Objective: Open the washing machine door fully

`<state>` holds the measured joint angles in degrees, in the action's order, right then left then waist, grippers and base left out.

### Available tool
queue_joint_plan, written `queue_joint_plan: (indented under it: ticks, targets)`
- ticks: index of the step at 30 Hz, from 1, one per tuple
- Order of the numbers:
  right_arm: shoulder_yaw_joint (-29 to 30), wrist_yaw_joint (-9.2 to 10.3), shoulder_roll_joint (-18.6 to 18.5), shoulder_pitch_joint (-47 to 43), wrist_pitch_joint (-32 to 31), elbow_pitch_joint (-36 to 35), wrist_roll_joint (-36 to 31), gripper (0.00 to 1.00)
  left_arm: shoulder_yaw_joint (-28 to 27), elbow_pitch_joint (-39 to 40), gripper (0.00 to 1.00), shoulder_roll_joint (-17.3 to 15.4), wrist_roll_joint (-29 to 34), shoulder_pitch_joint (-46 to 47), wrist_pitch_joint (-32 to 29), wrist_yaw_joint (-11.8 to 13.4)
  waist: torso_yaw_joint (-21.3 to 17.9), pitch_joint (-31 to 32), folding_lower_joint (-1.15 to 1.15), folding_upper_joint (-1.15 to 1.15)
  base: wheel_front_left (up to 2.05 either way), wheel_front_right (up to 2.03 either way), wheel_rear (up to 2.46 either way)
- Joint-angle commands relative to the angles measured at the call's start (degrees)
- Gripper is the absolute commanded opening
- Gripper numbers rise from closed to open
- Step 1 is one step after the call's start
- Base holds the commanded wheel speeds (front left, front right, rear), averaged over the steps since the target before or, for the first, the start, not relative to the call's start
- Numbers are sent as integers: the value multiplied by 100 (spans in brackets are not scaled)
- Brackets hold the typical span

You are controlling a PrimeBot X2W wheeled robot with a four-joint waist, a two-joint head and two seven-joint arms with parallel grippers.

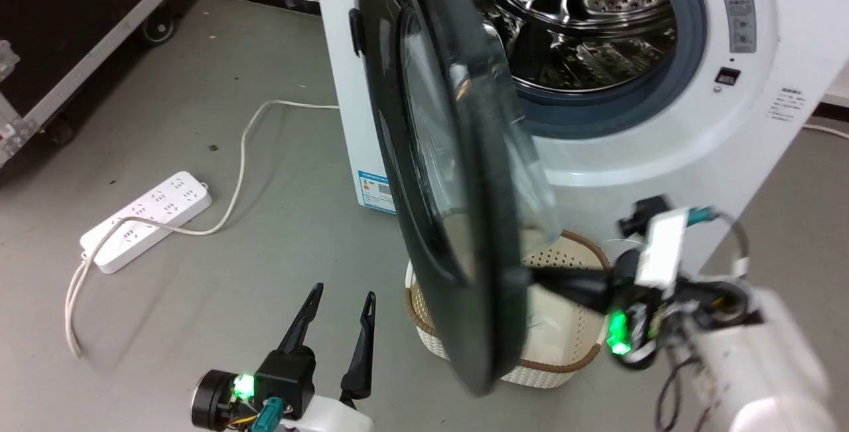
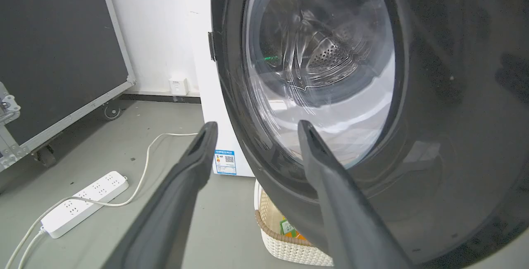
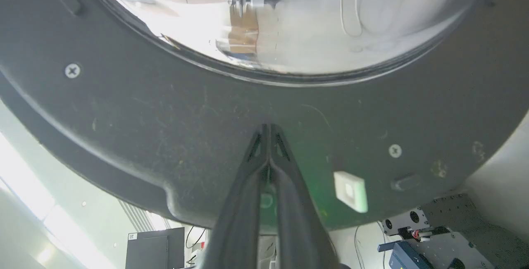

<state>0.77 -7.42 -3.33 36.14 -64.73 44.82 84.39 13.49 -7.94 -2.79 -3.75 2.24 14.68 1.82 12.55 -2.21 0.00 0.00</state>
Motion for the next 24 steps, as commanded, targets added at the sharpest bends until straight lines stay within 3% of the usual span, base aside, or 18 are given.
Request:
queue_joint_plan:
  ticks: [1,2,3,5,10,13,14,15,20,24]
  targets:
    - [-154,-7,45,-157,71,-79,144,0,-15,-17,100,-9,-29,-91,32,-12,27,11,0,0,0,0,0]
    - [-731,-7,45,-358,355,-313,554,0,-19,-17,100,-9,-28,-106,32,-16,66,16,0,0,0,0,0]
    - [-731,-7,45,-358,355,-313,554,0,-19,-17,100,-9,-28,-106,32,-16,66,16,0,0,0,0,0]
    - [-1440,-7,45,-546,800,-591,988,0,-15,-21,100,-9,-35,-125,32,-22,121,4,0,0,0,0,0]
    - [-1966,-7,45,-633,1306,-756,1232,0,-53,-29,100,-9,-75,-128,32,14,173,3,0,0,0,0,0]
    - [-1985,-7,31,-626,1649,-751,1226,2,-101,-29,100,-9,-73,-135,32,18,158,42,0,0,0,0,0]
    - [-1967,-7,-16,-622,1791,-780,1172,44,-125,-33,100,-12,-68,-143,32,17,139,66,0,0,0,0,0]
    - [-1956,-7,-72,-639,1905,-818,1119,100,-150,-39,100,-17,-64,-154,32,16,116,96,0,0,0,0,0]
    - [-1764,-7,-532,-927,2919,-1554,534,100,-275,-34,100,-29,-57,-227,32,16,-51,280,0,0,0,0,0]
    - [-1776,-7,-1101,-1359,4336,-2666,-770,100,-433,1,100,-28,-138,-277,32,10,-246,375,0,0,0,0,0]
